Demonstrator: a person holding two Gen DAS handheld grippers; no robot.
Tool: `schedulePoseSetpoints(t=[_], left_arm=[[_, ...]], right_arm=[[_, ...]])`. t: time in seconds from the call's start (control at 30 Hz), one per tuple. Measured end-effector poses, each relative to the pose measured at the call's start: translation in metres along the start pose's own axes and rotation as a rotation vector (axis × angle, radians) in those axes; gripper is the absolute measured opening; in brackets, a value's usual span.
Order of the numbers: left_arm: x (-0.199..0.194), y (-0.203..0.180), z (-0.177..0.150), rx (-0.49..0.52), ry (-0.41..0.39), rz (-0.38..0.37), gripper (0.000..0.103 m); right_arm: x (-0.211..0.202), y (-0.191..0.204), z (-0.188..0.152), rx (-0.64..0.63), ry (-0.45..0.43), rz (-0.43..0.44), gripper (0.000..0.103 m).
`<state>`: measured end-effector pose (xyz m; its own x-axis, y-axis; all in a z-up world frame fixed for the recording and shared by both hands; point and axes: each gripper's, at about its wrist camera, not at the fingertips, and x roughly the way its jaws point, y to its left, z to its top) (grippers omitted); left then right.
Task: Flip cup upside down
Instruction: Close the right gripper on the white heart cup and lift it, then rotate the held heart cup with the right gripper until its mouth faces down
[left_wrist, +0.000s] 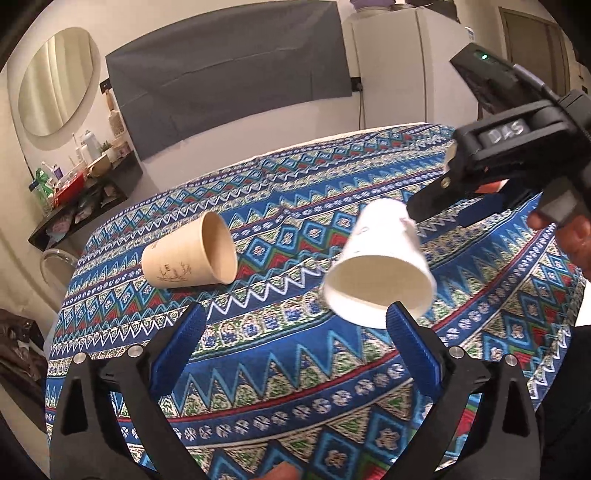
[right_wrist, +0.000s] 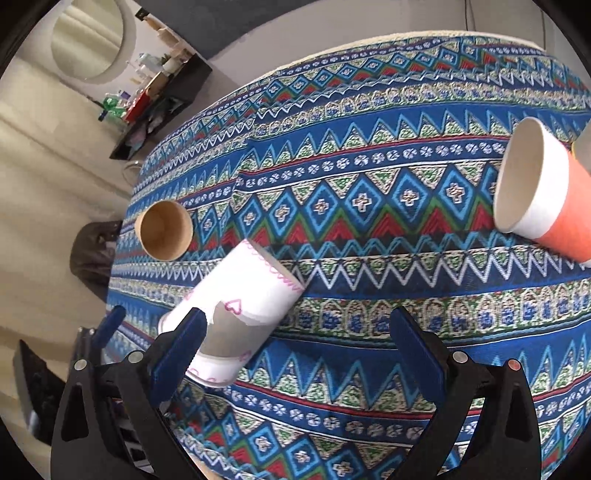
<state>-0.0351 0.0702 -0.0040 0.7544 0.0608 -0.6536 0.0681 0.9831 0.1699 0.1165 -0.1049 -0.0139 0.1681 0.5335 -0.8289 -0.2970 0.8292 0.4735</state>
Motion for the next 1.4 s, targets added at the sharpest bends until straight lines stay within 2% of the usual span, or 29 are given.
schedulePoseSetpoints(t=[0.2, 0.37, 0.67, 0.7, 0.73, 0.8, 0.87, 1.13, 1.4], left_arm=[[0.007, 0.007, -0.005, 0.005, 0.008, -0.016, 0.097], [0.014, 0.009, -0.009, -0.002, 0.024, -0.052, 0.097], [0.022, 0.005, -0.005, 0.014, 0.034, -0.079, 0.097], [0.022, 0.004, -0.005, 0.018, 0.032, -0.081, 0.097], [0.023, 0.003, -0.004, 0.024, 0.031, -0.082, 0.097], [0.024, 0.002, -0.003, 0.032, 0.029, -0.084, 0.097], [0.024, 0.001, -0.002, 0.037, 0.028, -0.081, 0.097], [0.026, 0.005, 0.000, 0.019, 0.031, -0.077, 0.097], [0.033, 0.003, 0.003, 0.010, 0.034, -0.047, 0.097]], right_arm=[[0.012, 0.002, 0.010, 0.083, 0.036, 0.052, 0.095], [0.027, -0.003, 0.016, 0.188, 0.102, 0.176, 0.095], [0.042, 0.004, 0.024, 0.211, 0.145, 0.251, 0.093], [0.044, 0.005, 0.025, 0.217, 0.148, 0.261, 0.087], [0.046, 0.003, 0.025, 0.227, 0.158, 0.273, 0.073], [0.055, 0.001, 0.026, 0.261, 0.193, 0.308, 0.059], [0.062, -0.002, 0.026, 0.287, 0.217, 0.348, 0.058], [0.050, -0.006, 0.030, 0.263, 0.163, 0.341, 0.057], [0.020, -0.008, 0.045, 0.181, -0.004, 0.255, 0.057]])
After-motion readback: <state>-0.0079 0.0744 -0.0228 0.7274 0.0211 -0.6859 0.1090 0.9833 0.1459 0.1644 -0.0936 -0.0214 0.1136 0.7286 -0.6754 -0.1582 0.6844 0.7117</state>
